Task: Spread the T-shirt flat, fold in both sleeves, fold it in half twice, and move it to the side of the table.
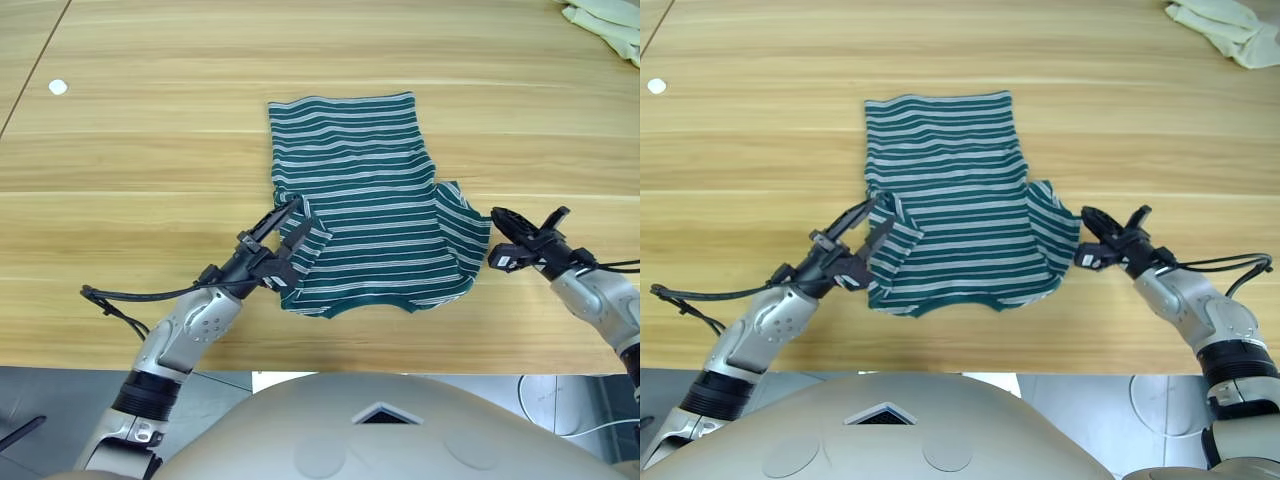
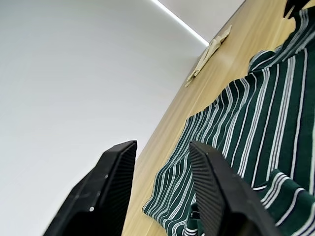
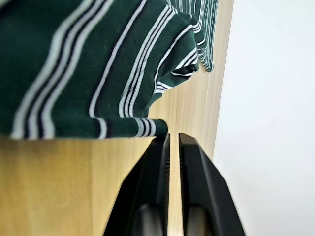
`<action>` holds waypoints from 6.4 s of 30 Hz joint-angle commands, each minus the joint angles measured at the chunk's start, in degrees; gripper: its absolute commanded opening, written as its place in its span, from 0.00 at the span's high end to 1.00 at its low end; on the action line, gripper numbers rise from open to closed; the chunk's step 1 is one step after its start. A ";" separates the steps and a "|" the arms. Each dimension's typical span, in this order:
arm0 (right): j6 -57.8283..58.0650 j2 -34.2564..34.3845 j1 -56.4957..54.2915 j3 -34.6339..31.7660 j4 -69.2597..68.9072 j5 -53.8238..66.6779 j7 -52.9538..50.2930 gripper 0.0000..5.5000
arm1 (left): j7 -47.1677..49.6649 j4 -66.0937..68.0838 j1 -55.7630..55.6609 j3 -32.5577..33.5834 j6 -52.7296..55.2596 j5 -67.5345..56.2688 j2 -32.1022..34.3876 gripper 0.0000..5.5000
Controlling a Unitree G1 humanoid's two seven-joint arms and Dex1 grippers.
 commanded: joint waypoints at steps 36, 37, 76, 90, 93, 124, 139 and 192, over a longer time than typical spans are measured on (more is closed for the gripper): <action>10.28 -11.78 23.02 -2.70 -18.38 1.50 11.38 0.59 | 0.55 -0.15 1.36 -0.68 -0.06 2.36 -1.46 0.64; 10.07 -11.99 24.83 -3.21 -20.62 2.36 11.97 0.59 | 0.62 -0.02 1.24 -0.70 -0.03 2.40 -1.55 0.64; 8.33 -9.92 34.30 -20.71 -33.93 6.24 15.30 0.59 | 0.19 -0.52 2.84 -0.52 -0.87 3.04 0.03 0.64; 4.10 -6.43 39.72 -28.96 -36.80 9.27 20.06 0.59 | 0.09 0.07 2.38 -0.45 -0.65 2.50 -0.30 0.64; 3.22 -5.18 46.23 -34.20 -39.14 10.57 23.96 0.59 | -0.34 -0.05 2.02 -0.08 -0.48 2.10 0.09 0.64; 5.42 -1.03 32.79 -21.86 -27.03 3.06 22.56 0.92 | -0.73 -1.24 4.61 -0.17 -1.00 2.44 0.31 0.64; 3.61 1.03 29.58 -23.58 -30.88 5.23 17.67 1.00 | -0.84 -1.08 4.70 -0.71 -1.33 2.42 0.10 0.64; -2.81 4.80 22.35 -10.11 -34.54 7.18 24.36 0.75 | -1.02 0.08 3.92 -1.24 -1.29 3.35 1.20 0.64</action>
